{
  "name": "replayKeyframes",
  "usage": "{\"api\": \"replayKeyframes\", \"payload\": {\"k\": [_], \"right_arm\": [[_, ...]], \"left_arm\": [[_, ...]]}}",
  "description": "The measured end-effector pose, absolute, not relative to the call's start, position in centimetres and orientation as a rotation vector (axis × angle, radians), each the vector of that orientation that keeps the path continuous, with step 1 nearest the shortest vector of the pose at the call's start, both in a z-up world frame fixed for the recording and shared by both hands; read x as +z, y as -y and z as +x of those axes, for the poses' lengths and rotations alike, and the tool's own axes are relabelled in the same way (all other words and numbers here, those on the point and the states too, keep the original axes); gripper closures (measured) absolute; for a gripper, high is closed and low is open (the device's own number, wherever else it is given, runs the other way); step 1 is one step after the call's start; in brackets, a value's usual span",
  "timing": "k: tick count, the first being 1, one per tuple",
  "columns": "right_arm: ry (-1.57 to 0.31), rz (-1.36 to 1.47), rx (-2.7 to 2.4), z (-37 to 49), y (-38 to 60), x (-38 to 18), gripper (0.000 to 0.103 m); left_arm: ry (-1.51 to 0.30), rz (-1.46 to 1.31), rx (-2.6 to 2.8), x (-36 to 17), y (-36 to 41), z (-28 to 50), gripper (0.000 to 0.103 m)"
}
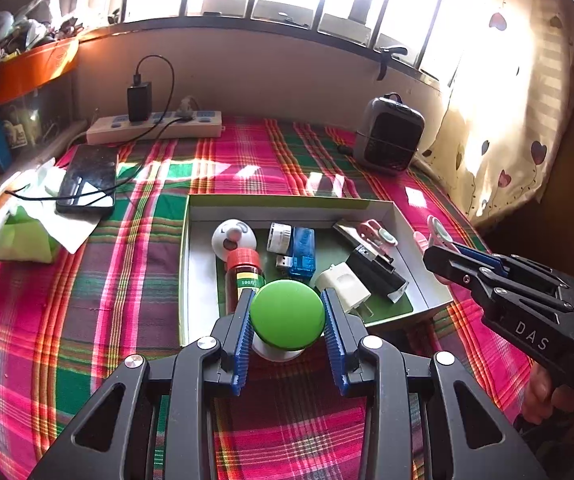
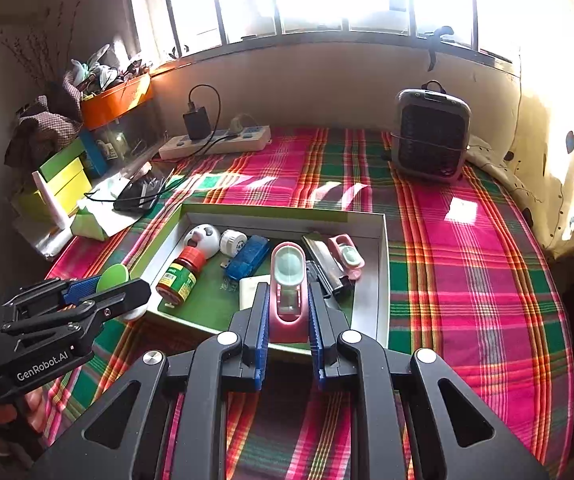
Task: Organize rigid objects
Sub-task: 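Carry the green object and pink clip over the green box with both tools, then lower and open the left tool in the box while the right tool releases the pink clip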
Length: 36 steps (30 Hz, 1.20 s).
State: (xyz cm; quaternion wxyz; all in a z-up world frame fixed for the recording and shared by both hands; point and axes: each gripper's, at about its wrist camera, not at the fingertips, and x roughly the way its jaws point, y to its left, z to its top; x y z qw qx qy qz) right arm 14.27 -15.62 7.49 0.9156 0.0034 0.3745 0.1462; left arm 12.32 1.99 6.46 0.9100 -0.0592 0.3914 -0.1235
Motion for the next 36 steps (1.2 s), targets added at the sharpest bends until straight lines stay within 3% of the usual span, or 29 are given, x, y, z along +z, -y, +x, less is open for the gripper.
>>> {"api": "replayKeyframes", "payload": {"k": [36], "right_arm": [[-0.886,-0.044,0.405,23.9,12.5,3.8,0.084]], "left_arm": [[-0.881,-0.114,-0.278,3.2,0.1,16.8,0.071]]}}
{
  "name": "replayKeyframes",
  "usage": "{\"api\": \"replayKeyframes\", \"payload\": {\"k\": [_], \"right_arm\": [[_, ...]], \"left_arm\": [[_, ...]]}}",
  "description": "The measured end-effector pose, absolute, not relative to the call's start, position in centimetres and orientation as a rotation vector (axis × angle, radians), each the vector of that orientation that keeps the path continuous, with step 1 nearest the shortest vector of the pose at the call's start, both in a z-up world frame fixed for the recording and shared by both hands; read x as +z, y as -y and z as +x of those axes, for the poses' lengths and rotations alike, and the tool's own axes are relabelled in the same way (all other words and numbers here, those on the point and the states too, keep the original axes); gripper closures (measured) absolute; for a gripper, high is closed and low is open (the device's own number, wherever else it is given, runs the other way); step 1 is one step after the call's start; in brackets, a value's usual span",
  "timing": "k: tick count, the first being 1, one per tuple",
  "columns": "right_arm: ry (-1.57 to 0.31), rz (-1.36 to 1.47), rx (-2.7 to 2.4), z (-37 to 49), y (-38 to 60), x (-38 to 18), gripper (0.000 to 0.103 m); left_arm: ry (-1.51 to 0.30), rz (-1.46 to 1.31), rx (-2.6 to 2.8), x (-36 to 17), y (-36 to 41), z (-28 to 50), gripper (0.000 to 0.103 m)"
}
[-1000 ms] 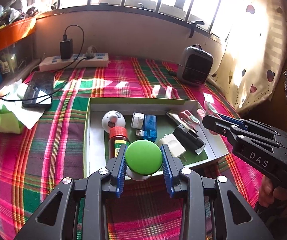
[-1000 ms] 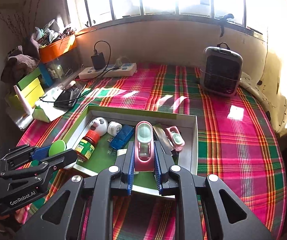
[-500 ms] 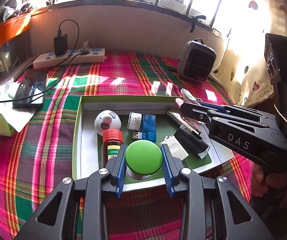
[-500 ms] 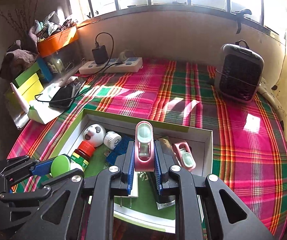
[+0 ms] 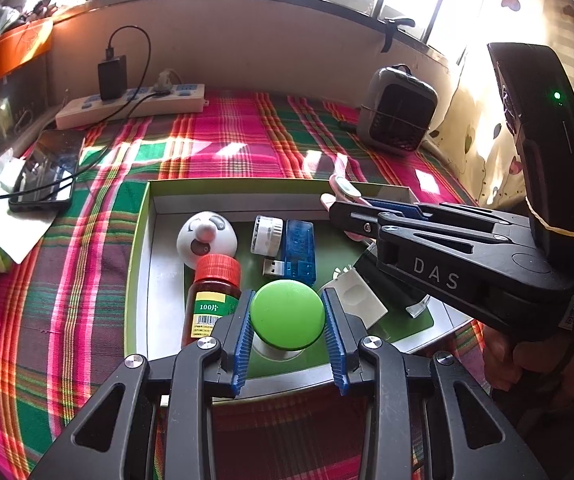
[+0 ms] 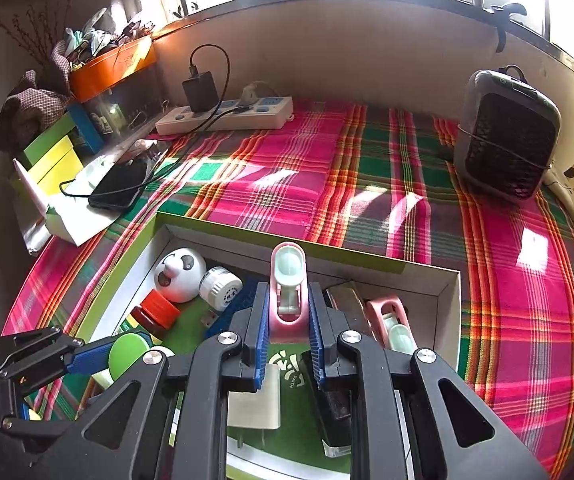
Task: Organize rigid objects
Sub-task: 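Lower and open the left tool in the box while the right tool releases the pink clip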
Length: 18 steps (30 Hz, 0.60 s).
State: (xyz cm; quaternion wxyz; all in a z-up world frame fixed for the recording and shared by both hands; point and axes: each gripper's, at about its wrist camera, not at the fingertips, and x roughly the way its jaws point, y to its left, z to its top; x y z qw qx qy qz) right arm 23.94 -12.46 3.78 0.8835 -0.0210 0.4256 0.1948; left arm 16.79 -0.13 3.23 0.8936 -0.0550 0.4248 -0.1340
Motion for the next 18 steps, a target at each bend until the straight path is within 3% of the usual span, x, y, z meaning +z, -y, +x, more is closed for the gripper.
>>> {"api": "replayKeyframes", "payload": {"k": [18], "right_arm": [[-0.927,-0.051,0.401,25.0,12.2,1.8,0.084]], "left_arm": [[-0.914,-0.118,-0.284,2.0,0.4,17.5,0.071]]}}
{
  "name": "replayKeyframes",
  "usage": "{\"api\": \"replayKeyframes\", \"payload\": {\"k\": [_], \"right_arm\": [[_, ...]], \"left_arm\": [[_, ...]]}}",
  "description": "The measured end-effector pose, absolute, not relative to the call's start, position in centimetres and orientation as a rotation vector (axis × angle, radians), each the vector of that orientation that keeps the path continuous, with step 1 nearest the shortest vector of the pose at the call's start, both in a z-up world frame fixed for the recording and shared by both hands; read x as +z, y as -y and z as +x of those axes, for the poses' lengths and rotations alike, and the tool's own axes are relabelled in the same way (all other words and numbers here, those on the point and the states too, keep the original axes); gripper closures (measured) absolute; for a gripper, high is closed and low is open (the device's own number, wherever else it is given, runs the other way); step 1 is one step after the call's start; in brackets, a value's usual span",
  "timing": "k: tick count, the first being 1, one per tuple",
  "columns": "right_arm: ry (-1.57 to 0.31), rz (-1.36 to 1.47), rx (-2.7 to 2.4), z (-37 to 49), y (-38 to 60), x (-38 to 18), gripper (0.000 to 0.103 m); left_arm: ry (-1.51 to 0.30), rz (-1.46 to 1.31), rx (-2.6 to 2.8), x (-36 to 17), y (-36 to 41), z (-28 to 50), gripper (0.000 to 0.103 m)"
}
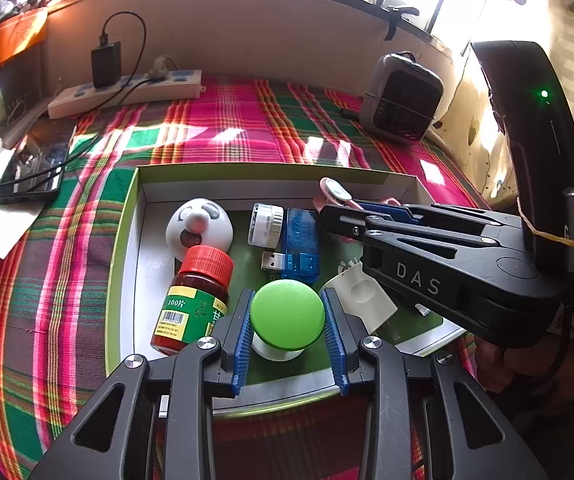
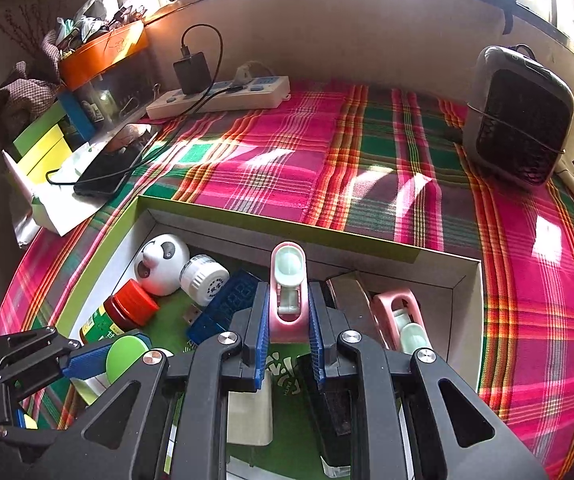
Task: Organize rigid objects
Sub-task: 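Lower and open the left tool in the box while the right tool releases the pink clip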
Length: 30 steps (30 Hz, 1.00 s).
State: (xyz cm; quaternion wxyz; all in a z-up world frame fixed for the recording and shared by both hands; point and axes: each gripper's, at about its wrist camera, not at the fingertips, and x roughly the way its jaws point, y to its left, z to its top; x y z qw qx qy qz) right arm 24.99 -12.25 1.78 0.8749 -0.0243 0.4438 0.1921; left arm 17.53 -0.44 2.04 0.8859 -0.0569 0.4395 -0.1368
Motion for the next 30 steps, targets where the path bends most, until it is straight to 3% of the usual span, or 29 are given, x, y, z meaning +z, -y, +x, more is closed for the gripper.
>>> {"api": "replayKeyframes", "payload": {"k": [30], "right_arm": [[-0.930,-0.038,0.399,24.93,12.25,1.27,0.084]], "left_arm": [[-0.929,-0.120,-0.275,1.56,0.19,17.93,0.071]]}}
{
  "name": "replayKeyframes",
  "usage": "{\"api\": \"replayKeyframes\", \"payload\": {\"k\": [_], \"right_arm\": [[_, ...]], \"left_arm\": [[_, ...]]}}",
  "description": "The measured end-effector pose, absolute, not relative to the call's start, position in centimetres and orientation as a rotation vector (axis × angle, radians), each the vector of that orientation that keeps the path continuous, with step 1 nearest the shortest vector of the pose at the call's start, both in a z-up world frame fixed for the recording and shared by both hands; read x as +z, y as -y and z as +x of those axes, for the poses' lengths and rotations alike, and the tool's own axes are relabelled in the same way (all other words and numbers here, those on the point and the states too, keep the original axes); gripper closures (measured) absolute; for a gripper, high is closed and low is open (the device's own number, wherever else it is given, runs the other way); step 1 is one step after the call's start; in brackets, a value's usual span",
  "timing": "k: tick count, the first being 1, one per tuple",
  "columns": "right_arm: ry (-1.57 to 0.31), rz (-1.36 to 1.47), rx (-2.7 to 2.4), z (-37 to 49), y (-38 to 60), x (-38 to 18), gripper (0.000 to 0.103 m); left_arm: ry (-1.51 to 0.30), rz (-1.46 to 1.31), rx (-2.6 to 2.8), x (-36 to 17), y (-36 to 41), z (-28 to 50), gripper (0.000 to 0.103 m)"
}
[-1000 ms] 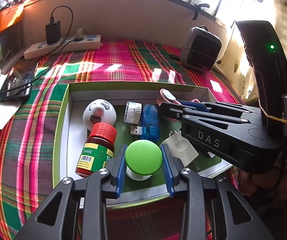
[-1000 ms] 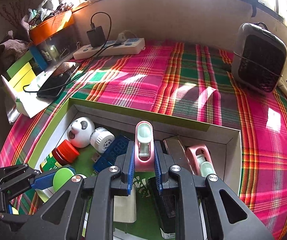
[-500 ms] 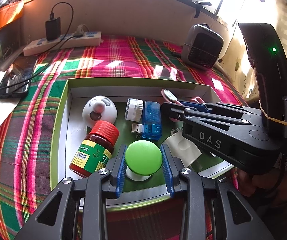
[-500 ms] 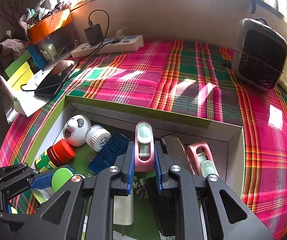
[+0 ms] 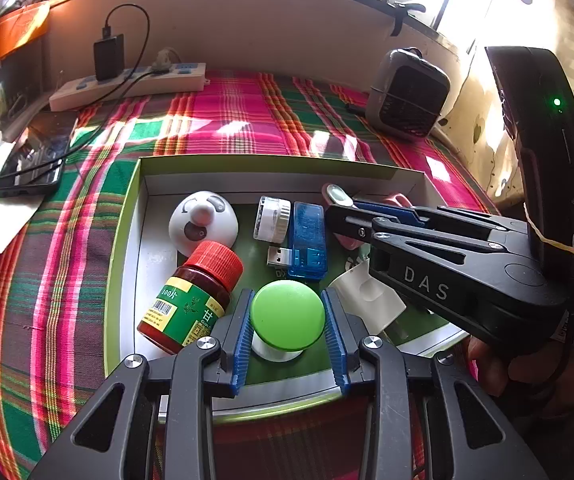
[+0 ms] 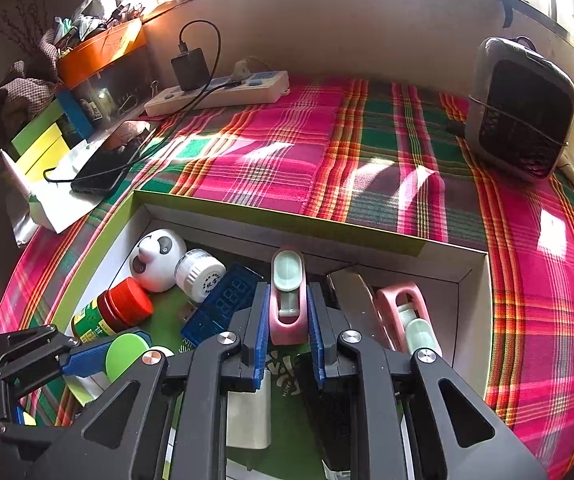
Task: Organize rigid objects
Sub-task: 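Lower and open the left tool in the box while the right tool releases the pink clip, then withdraw both open tools away from the box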
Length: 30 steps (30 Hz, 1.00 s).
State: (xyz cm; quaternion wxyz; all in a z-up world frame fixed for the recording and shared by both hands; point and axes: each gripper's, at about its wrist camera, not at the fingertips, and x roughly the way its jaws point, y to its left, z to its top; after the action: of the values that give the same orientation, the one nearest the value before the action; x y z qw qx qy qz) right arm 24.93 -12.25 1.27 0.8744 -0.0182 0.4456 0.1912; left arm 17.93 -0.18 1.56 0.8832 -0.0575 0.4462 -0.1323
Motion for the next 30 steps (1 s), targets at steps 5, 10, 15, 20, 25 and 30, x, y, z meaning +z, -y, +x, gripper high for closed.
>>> {"api": "replayKeyframes", "payload": {"k": [5,10,15,20,25,30], "right_arm": [[-0.917,-0.027,0.399,24.6,12.5,1.7,0.081],[-0.898,-0.012,0.405,23.8,12.6,2.3,0.074],[-0.872,-0.004,0.403,22.7,12.7,3.1,0.071],[-0.854,-0.001,0.388,21.6,12.9,3.8,0.065],[-0.833,0.016,0.372,19.9,13.7,4.7,0.060],[-0.803,0.043,0.357,17.8,14.6,5.8,0.057]], "left_arm": [[-0.910,-0.125,-0.263,2.0,-0.1,17.6,0.070],[-0.890,-0.122,-0.262,2.7,-0.2,17.2,0.065],[-0.883,-0.117,-0.257,3.1,-0.1,16.6,0.064],[-0.870,-0.113,-0.256,3.7,-0.1,15.9,0.064],[-0.845,-0.087,-0.217,4.7,-0.3,14.6,0.064],[-0.819,-0.067,-0.184,5.4,-0.5,13.2,0.064]]}}
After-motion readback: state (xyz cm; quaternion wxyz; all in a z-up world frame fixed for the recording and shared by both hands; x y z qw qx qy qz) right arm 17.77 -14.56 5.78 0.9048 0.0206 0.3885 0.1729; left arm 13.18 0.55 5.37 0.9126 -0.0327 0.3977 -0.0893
